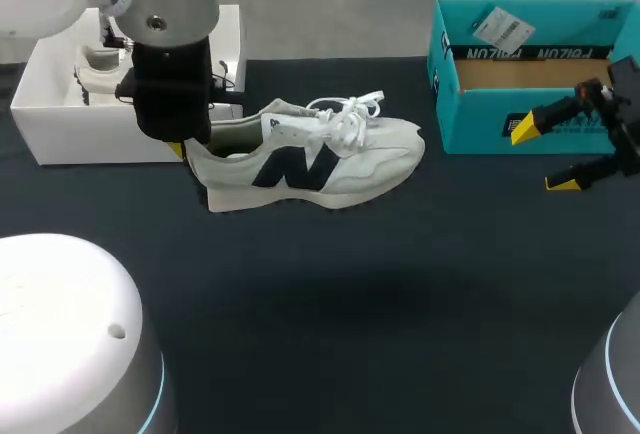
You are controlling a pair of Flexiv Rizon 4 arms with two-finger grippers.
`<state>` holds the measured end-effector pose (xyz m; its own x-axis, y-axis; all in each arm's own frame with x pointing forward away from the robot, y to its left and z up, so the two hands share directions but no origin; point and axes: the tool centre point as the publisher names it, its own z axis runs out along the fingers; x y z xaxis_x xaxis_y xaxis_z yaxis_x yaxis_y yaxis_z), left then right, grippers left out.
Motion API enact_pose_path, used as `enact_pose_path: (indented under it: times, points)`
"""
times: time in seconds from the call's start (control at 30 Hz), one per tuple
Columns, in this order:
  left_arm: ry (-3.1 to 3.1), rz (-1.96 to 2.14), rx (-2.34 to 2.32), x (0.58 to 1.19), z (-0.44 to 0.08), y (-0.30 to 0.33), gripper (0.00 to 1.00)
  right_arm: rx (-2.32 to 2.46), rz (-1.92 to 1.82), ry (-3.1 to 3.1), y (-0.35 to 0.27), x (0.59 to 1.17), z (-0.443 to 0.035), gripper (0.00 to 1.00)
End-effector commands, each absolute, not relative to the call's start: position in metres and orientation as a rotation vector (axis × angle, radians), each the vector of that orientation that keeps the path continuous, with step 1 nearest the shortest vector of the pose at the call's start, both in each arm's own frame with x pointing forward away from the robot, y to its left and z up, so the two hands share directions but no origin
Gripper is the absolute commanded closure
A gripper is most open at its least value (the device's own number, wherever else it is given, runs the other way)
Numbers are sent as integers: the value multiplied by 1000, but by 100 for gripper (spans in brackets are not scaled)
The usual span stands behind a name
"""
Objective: Take the shoe out of the shoebox, open the shoe tongue, remove and reinsert the insole, then place the shoe into the shoebox
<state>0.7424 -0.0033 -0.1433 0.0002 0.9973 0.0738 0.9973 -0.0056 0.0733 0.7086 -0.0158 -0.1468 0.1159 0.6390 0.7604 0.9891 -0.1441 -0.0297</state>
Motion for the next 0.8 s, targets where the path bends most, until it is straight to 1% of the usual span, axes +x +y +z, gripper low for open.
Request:
enact_pose_path:
  times: [0.03, 0.2, 0.43, 0.8]
  points:
    - [-2227, -192, -2233, 738, -148, -7, 100, -1851, -824, -1576, -15, 708, -148, 0]
    - [-2226, -178, -2223, 738, -159, -12, 100, -1851, -824, -1576, -15, 708, -148, 0]
    - [-2210, -142, -2267, 738, -190, -18, 100, -1851, -824, -1576, -15, 708, -148, 0]
    - [-2147, -138, -2288, 739, -258, -23, 100, -1851, -824, -1576, -15, 708, -148, 0]
